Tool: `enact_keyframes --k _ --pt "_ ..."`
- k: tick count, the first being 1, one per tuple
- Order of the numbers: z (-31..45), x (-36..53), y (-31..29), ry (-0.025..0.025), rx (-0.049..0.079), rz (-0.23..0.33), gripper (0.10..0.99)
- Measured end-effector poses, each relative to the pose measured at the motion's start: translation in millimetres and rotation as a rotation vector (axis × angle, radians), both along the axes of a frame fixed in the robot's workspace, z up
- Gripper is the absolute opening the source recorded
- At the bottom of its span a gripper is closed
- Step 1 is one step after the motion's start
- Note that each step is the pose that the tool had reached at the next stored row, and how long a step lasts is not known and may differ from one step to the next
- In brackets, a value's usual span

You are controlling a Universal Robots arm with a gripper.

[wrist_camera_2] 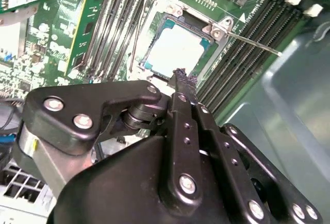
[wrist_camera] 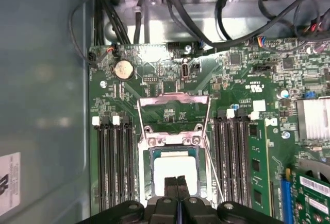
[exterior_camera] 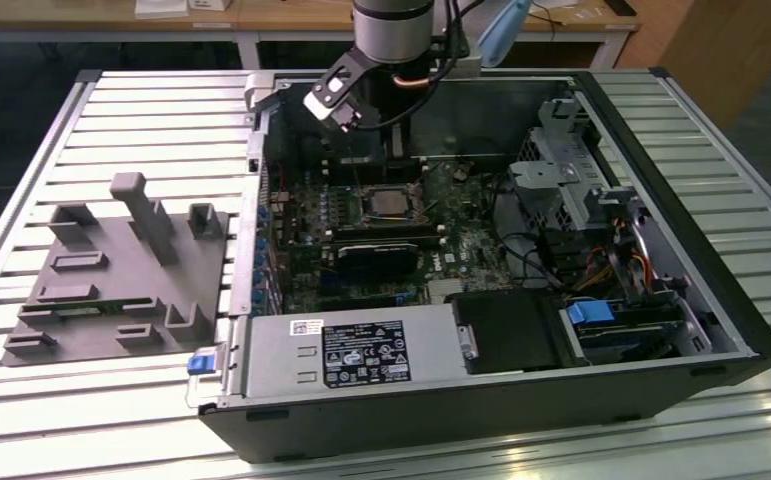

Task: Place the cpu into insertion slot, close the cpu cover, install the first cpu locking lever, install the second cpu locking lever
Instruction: 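Place the cpu into insertion slot, then close the cpu cover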

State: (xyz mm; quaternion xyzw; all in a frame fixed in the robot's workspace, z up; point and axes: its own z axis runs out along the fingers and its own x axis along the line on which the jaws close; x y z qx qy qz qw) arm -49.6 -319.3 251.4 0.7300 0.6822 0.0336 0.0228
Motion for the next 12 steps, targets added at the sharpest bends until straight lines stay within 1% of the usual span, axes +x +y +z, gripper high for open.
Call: enact_keyframes --k 12 --pt "0.5 0.0 0.0 -0.0003 0.0 0.0 0.106"
